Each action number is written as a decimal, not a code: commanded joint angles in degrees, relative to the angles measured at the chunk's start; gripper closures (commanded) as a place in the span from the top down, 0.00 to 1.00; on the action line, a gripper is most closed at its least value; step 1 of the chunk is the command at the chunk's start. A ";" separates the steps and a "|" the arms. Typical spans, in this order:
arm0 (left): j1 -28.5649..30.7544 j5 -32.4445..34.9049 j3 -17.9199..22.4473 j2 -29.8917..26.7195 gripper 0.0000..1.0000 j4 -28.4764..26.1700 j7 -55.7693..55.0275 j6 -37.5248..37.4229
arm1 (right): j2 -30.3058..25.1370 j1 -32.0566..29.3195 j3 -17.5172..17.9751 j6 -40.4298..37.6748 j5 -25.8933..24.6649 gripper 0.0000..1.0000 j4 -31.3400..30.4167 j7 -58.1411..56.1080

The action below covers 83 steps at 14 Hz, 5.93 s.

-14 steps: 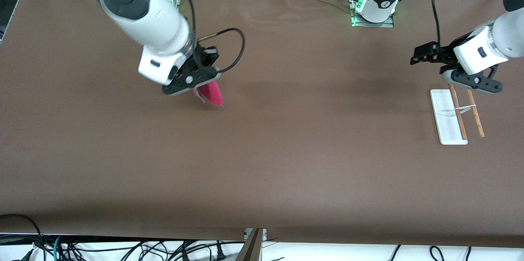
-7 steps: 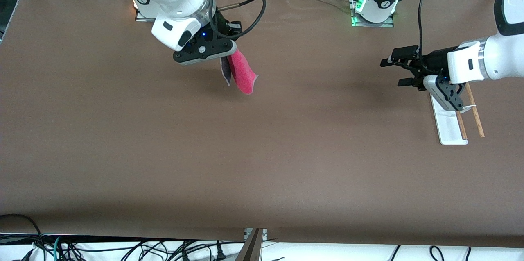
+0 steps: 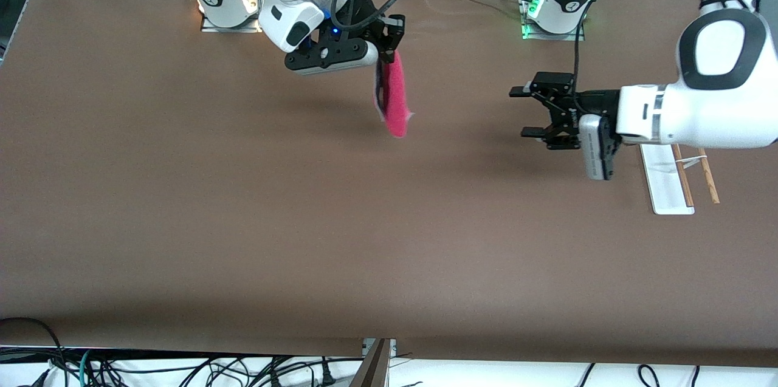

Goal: Pass towel and hang on rack
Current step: 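Lift the towel with the right gripper while the left gripper approaches, then close the left gripper on the hanging towel below the right gripper, then open the right gripper and withdraw while the left gripper carries towel, then drape the towel over the wooden rack with the left gripper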

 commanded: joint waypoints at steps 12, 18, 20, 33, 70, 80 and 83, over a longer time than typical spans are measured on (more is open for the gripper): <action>-0.34 -7.76 -2.28 8.67 1.00 -6.84 41.76 0.78 | 4.60 0.84 5.82 18.37 2.63 0.00 1.74 18.47; 0.10 -7.85 -2.28 10.95 1.00 -9.31 48.99 1.65 | 4.68 1.19 5.74 18.63 2.64 0.00 1.65 18.47; -0.34 -8.89 -2.28 11.74 1.00 -9.22 49.08 3.58 | 4.68 1.19 5.65 18.63 2.64 0.00 1.65 18.47; -0.70 -15.93 -3.16 15.53 1.00 -10.81 47.60 -2.45 | 4.68 1.28 5.74 18.55 2.64 0.00 1.65 18.65; 10.36 4.70 -1.49 14.65 0.00 10.35 32.48 -22.15 | -6.02 -11.98 5.39 14.34 5.80 1.00 -9.48 2.17; 30.23 23.43 -1.49 14.91 0.00 18.02 30.27 -30.16 | -15.26 -16.65 -9.37 -1.67 -15.16 1.00 -25.58 -35.14; 33.49 28.96 -1.58 15.26 0.00 21.44 31.05 -30.07 | -18.25 -17.87 -10.26 -1.76 -20.66 1.00 -30.59 -40.22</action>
